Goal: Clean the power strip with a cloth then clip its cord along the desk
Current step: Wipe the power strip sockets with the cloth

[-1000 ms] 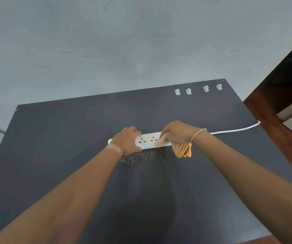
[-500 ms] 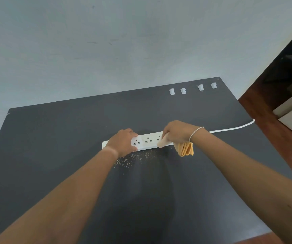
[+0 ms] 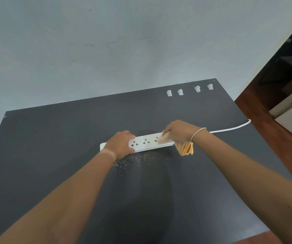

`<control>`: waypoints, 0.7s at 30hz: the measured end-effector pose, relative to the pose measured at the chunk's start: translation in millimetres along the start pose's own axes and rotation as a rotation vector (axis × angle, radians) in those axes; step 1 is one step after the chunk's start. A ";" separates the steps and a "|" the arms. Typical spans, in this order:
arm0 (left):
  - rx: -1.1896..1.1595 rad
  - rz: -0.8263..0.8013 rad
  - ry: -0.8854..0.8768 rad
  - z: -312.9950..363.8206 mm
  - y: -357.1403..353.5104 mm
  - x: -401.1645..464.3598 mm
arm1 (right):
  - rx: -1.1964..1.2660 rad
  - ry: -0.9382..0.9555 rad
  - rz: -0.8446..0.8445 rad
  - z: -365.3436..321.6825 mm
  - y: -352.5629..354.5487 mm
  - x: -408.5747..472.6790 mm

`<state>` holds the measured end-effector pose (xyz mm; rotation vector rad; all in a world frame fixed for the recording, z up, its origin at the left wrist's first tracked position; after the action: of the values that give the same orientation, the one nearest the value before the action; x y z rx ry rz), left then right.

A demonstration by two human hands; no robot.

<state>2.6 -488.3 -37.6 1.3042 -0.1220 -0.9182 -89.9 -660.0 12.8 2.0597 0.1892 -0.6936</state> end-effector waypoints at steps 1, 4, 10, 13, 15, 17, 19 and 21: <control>-0.002 0.001 0.002 -0.3 -0.1 0.2 | 0.009 -0.001 -0.040 -0.3 -4.4 1.7; -0.005 0.000 0.006 -1.5 -0.9 0.6 | 0.127 0.039 0.062 -5.5 -0.4 4.9; -0.008 0.000 0.000 -0.6 -1.3 1.1 | 0.064 0.066 -0.058 -14.5 -12.0 8.5; -0.013 0.001 -0.001 -0.9 -1.7 1.0 | 0.093 0.083 0.060 -18.3 -0.7 7.4; -0.014 0.005 0.000 -0.9 -1.7 0.9 | 0.037 0.070 0.028 -17.8 -2.7 6.4; -0.017 0.006 -0.001 -1.2 -1.9 0.9 | 0.020 0.063 -0.080 -15.4 -10.9 4.3; -0.014 0.005 -0.002 -1.9 -2.3 0.8 | 0.079 0.079 -0.043 -15.1 -7.6 2.5; -0.013 0.006 -0.003 -1.7 -2.3 0.8 | 0.106 0.074 0.080 -13.8 0.9 1.4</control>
<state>2.8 -487.5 -40.4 1.2902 -0.1224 -0.9145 -82.8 -649.4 18.5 2.1836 0.1140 -0.5895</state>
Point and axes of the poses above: each hand's wrist, its own x-axis towards the middle knuckle, its own y-axis out of the back of the hand, z = x × y, the point moved 5 cm from there along x, towards the middle knuckle, and after that the axes turned 4 degrees about y, right-handed, at the moved point
